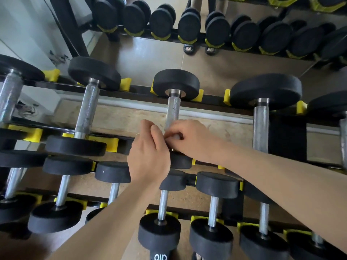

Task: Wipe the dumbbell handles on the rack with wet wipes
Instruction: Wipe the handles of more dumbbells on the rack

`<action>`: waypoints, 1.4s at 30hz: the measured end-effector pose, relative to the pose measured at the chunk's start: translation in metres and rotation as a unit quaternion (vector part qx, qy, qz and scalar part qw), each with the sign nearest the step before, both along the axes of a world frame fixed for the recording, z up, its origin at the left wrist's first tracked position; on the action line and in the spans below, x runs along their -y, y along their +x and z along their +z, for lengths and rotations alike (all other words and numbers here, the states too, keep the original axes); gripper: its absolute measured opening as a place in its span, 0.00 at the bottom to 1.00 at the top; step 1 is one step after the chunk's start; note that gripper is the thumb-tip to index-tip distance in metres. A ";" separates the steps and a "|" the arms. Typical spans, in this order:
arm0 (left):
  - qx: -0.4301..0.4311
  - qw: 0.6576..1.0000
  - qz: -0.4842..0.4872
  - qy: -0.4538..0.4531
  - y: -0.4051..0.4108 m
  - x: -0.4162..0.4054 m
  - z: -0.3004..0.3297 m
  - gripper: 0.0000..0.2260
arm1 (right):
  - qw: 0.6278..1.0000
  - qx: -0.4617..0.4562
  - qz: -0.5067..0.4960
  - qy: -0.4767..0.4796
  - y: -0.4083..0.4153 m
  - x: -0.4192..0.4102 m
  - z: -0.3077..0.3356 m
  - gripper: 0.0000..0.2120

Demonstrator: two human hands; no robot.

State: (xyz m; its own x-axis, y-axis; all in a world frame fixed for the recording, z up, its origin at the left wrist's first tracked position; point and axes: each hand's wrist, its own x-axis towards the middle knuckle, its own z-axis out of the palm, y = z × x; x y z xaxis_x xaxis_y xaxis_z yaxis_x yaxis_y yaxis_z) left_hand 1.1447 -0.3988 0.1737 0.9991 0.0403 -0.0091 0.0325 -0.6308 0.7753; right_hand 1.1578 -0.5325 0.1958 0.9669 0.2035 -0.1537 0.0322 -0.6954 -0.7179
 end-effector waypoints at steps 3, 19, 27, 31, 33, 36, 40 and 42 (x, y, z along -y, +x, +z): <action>0.089 0.985 -0.105 0.105 0.004 -0.004 0.010 0.14 | 0.994 -0.008 -0.094 0.056 -0.004 0.012 0.019 0.07; 0.067 0.956 -0.286 0.015 0.021 0.160 0.042 0.24 | 0.954 0.215 -0.145 -0.152 -0.068 0.192 0.032 0.08; 0.021 0.948 -0.317 -0.019 0.063 0.198 0.050 0.16 | 0.945 0.267 -0.143 -0.127 -0.071 0.192 0.006 0.09; 0.036 0.955 -0.292 -0.035 0.061 0.206 0.041 0.08 | 0.951 0.253 -0.097 -0.147 -0.065 0.199 0.011 0.07; 0.040 0.957 -0.283 -0.048 0.059 0.205 0.041 0.09 | 0.953 0.253 -0.084 -0.147 -0.061 0.201 0.012 0.06; 0.067 0.954 -0.290 -0.039 0.056 0.204 0.041 0.12 | 0.959 0.252 -0.084 -0.101 -0.068 0.202 0.011 0.06; 0.098 0.951 -0.292 -0.037 0.053 0.204 0.040 0.14 | 0.987 0.150 0.021 -0.057 -0.101 0.200 0.013 0.09; 0.106 0.951 -0.289 -0.038 0.053 0.205 0.038 0.15 | 0.990 0.125 0.045 -0.054 -0.095 0.206 0.021 0.11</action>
